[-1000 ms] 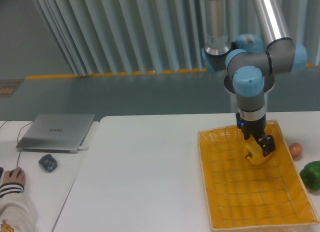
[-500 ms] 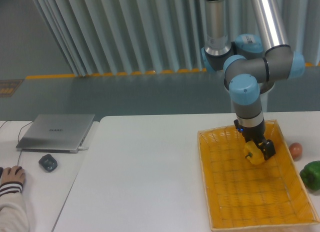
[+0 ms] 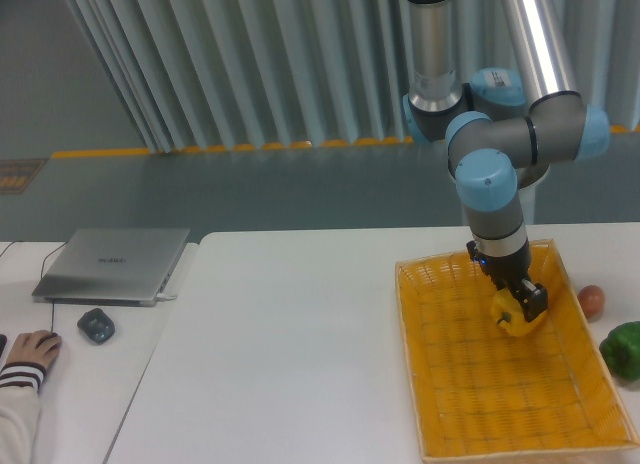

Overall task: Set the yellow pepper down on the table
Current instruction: 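Lift the yellow pepper out of the basket and carry it away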

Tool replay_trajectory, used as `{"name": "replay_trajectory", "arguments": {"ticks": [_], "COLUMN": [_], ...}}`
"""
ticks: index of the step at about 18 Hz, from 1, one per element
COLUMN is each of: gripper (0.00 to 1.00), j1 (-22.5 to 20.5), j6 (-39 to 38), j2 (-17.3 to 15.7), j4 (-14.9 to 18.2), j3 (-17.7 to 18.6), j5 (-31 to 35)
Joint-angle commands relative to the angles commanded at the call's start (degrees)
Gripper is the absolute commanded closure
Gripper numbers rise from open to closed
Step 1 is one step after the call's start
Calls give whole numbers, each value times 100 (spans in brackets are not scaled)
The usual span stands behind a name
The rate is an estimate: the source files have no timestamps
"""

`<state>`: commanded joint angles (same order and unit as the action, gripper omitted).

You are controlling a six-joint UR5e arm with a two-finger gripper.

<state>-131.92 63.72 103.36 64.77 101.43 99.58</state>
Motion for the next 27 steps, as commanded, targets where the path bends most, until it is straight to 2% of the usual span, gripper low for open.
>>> {"name": "replay_trajectory", "arguments": {"ticks": [5, 8, 10, 18, 27], "gripper": [65, 65, 65, 65, 65], "j1": [-17, -96, -307, -1221, -2170], "j6": [-9, 9, 192, 1414, 2803], "j2": [-123, -167, -176, -150, -88], "j4": [438, 764, 940, 967, 967], "j3": [-316, -650, -914, -1187, -1222], "j5": [-96, -158, -167, -396, -545]}}
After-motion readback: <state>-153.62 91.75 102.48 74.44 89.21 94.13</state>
